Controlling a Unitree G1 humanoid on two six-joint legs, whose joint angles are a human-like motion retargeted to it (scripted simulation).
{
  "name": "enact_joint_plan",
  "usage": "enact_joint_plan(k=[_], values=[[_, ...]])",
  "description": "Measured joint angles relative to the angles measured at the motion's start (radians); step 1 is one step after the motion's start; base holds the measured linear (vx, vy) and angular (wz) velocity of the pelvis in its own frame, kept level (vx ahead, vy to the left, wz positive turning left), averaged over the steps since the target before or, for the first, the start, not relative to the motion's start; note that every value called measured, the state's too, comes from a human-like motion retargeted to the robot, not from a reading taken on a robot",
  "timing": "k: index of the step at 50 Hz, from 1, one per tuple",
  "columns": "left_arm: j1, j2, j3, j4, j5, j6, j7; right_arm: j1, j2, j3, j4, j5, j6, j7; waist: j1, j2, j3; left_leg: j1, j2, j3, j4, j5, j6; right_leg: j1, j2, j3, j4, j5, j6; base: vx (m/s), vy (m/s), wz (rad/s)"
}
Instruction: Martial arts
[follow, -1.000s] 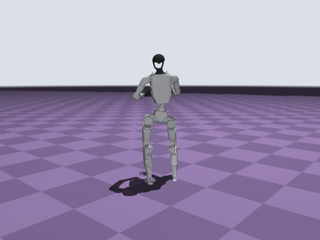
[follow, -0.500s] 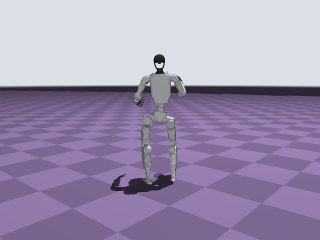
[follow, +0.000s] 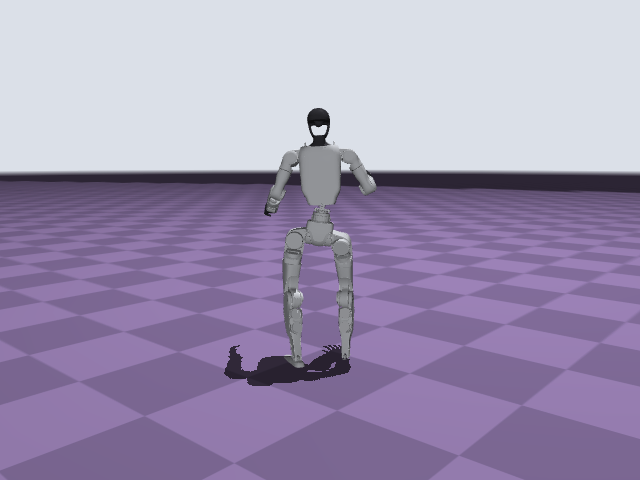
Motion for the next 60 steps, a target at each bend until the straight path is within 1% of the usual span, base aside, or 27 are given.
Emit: enact_joint_plan(k=[9, 22, 28, 36, 46, 52, 60], values=[[-0.002, -0.006, -0.008, -0.006, -0.024, -0.013, 0.029, 0.0, -0.018, 0.011, 0.011, -0.025, 0.006, -0.031, -0.001, -0.008, 0.015, -0.02, -0.013, 0.001, 0.041, -0.018, 0.001, -0.034, -0.027, 0.008, 0.062, -0.021, 0.015, -0.01, 0.0, -0.01], [-0.005, 0.043, -0.079, 0.034, -0.009, 0.025, -0.077, -0.014, -0.082, 0.044, 0.09, -0.073, 0.04, 0.022, 0.002, -0.001, -0.003, -0.017, -0.053, 0.001, -0.012, 0.002, 0.009, -0.055, -0.06, 0.005, 0.069, -0.014, 0.03, 0.0, 0.0, 0.0], [0.006, 0.058, -0.112, 0.063, 0.017, 0.038, -0.094, -0.028, -0.103, 0.057, 0.126, -0.086, 0.049, 0.009, -0.002, 0.0, -0.011, -0.003, -0.072, 0.005, -0.05, 0.018, 0.011, -0.058, -0.073, 0.005, 0.069, -0.007, 0.037, 0.0, 0.0, 0.0], [0.022, 0.064, -0.161, 0.158, 0.051, 0.06, -0.097, -0.042, -0.121, 0.085, 0.169, -0.082, 0.045, -0.032, -0.02, -0.007, -0.021, 0.02, -0.095, 0.016, -0.102, 0.038, 0.013, -0.063, -0.088, 0.005, 0.074, 0.004, 0.045, 0.0, 0.0, 0.0], [0.004, 0.059, -0.214, 0.303, 0.081, 0.092, -0.137, -0.05, -0.14, 0.129, 0.225, -0.07, 0.042, -0.037, -0.049, -0.023, -0.035, 0.045, -0.119, 0.025, -0.162, 0.064, 0.016, -0.071, -0.1, 0.009, 0.083, 0.02, 0.052, 0.0, 0.0, 0.0], [-0.001, 0.058, -0.228, 0.326, 0.088, 0.094, -0.151, -0.047, -0.146, 0.151, 0.244, -0.069, 0.039, -0.034, -0.056, -0.032, -0.044, 0.058, -0.133, 0.027, -0.201, 0.084, 0.015, -0.078, -0.104, 0.015, 0.086, 0.025, 0.051, 0.0, 0.0, 0.0], [0.02, 0.065, -0.24, 0.299, 0.068, 0.088, -0.179, -0.023, -0.148, 0.189, 0.245, -0.056, 0.026, 0.006, -0.057, -0.039, -0.056, 0.076, -0.153, 0.024, -0.269, 0.119, 0.011, -0.089, -0.105, 0.025, 0.085, 0.022, 0.04, 0.0, 0.0, 0.0]])
